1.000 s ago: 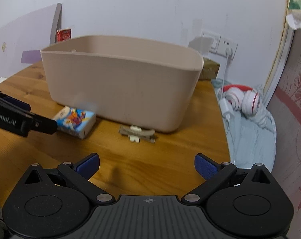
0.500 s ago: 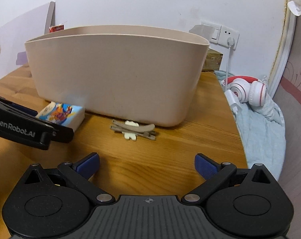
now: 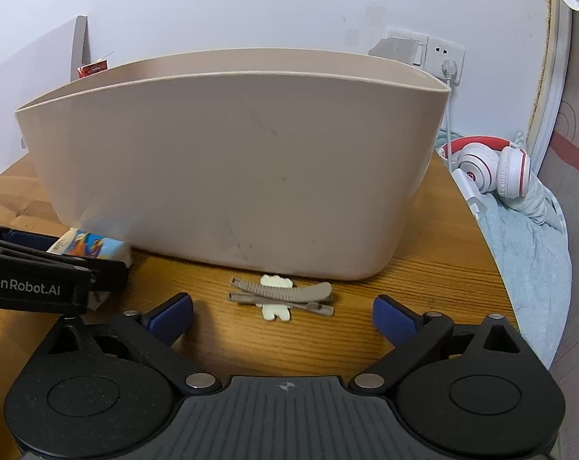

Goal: Organize objects
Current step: 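Grasp the colourful tissue pack with the left tool while the right tool grasps the beige hair clip, then carry the tissue pack and hair clip into the basket and open both tools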

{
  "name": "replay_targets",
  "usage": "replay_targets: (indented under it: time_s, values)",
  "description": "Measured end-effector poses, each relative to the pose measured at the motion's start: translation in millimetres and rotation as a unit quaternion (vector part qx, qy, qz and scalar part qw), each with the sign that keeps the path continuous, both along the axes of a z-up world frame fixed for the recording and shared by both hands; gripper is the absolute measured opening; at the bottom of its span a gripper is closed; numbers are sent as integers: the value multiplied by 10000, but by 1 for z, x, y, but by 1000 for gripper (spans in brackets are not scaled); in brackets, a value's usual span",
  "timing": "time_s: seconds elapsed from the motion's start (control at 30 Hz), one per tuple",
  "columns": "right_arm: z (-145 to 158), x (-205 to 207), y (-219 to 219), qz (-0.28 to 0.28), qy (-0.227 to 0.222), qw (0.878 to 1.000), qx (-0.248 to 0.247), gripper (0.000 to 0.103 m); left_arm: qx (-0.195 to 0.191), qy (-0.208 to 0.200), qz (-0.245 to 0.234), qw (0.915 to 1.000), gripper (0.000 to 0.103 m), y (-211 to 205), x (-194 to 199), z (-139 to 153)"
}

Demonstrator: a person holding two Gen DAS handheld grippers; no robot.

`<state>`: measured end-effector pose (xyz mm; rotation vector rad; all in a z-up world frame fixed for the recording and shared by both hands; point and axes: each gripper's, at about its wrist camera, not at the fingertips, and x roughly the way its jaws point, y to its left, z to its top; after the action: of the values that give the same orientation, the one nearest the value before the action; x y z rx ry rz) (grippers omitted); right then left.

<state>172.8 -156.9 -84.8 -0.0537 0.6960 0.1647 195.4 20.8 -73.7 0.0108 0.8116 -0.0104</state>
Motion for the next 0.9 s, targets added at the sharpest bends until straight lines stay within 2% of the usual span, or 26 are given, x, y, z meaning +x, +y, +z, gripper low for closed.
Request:
replay_targets:
  time_s: [0.03,0.13,0.17,0.27,0.53,0.9]
  values:
    - [0,0,1,-49,-30,10000,-3,86,4,-18,-17,10000,65,3,-1,1]
    - [3,0,3,-89,-59,9999,9,67,6,-31,-32,10000,64,3,-5,1]
    - [5,0,3,-91,-69,9999,6,54,0,-18,-29,10000,64,4,-8,1]
    - [6,-1,9,-110,-51,9999,-95,55,8,16,-63,10000,64,5,-10,2]
    - [10,-23,2,-75,109,9998,113,55,-15,-7,-103,9999,64,14,-28,6]
    - [63,-67,-6,126,-598,9978,246,55,-63,-362,-267,9990,64,26,-62,45]
